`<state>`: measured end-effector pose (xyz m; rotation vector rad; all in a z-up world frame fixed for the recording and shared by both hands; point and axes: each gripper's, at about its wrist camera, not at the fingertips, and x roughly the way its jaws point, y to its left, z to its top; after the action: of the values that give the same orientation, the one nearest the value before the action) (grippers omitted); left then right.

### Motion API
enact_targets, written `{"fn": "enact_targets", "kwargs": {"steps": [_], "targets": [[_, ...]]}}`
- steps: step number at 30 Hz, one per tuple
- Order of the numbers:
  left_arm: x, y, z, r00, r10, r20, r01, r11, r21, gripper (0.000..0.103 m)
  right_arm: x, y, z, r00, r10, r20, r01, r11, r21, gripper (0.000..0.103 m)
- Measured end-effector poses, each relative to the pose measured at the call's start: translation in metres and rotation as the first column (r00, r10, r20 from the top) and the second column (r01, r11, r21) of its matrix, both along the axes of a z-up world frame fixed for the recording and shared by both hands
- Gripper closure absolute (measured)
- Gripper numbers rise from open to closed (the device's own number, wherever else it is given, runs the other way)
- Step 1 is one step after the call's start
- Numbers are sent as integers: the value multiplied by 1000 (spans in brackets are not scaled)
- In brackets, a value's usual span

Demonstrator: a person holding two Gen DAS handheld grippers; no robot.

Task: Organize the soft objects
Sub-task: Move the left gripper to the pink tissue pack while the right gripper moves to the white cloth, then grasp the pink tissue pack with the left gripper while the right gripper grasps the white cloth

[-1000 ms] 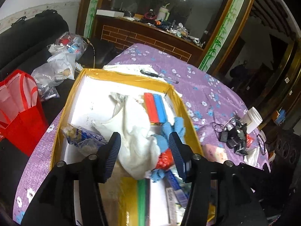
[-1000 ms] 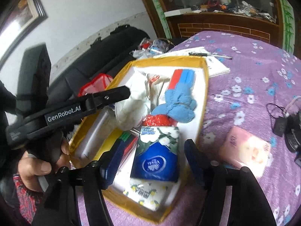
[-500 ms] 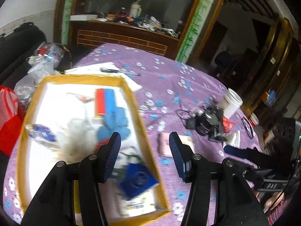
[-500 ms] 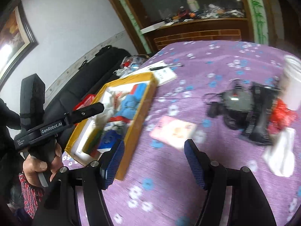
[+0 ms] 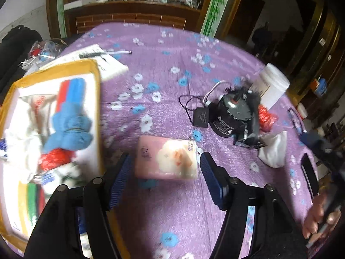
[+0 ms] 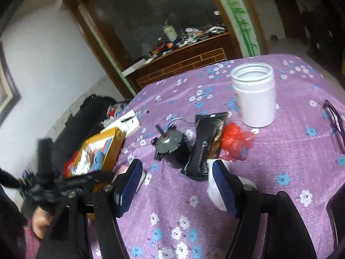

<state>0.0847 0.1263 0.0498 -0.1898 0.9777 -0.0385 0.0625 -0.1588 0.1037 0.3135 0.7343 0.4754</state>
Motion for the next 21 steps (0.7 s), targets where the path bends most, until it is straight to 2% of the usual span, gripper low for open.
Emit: {"fn": "enact_targets", "kwargs": {"steps": [2, 5, 9, 11, 12, 16, 18, 20, 21], "targets": [[12, -2, -6, 999, 31, -17, -31, 999, 24, 38, 1, -8, 1, 1000, -12, -7, 12, 999, 30, 32], [30, -3, -13, 999, 50, -20, -49, 999, 20, 38, 2, -10, 0, 1000, -7, -12, 7, 999, 52, 32], [44, -1, -26, 997, 44, -56, -45, 999, -14, 38, 2, -9, -1, 1000, 8, -20, -7, 999, 52, 32], [36, -6, -26, 998, 9, -69, -6, 1000, 31, 38, 2, -10, -2, 1000, 10, -23, -8, 998, 55, 32], [30, -9, -26, 996, -23, -84, 26, 999, 28, 38, 2, -10, -2, 1000, 10, -26, -9, 998, 58, 32], [-9, -20, -23, 984, -127, -122, 124, 992, -31, 35, 1, -12, -4, 1000, 6, -31, -4, 998, 66, 32], [-28, -31, -22, 969, -205, -137, 201, 979, -42, 35, 1, -12, -4, 999, 4, -33, -1, 998, 67, 32], [-44, -43, -18, 954, -274, -121, 274, 962, -16, 35, 1, -13, -4, 1000, -1, -32, 3, 998, 65, 32], [-50, -47, -15, 959, -264, -99, 269, 962, 39, 35, 1, -14, -4, 1000, -5, -30, 7, 998, 63, 32]]}}
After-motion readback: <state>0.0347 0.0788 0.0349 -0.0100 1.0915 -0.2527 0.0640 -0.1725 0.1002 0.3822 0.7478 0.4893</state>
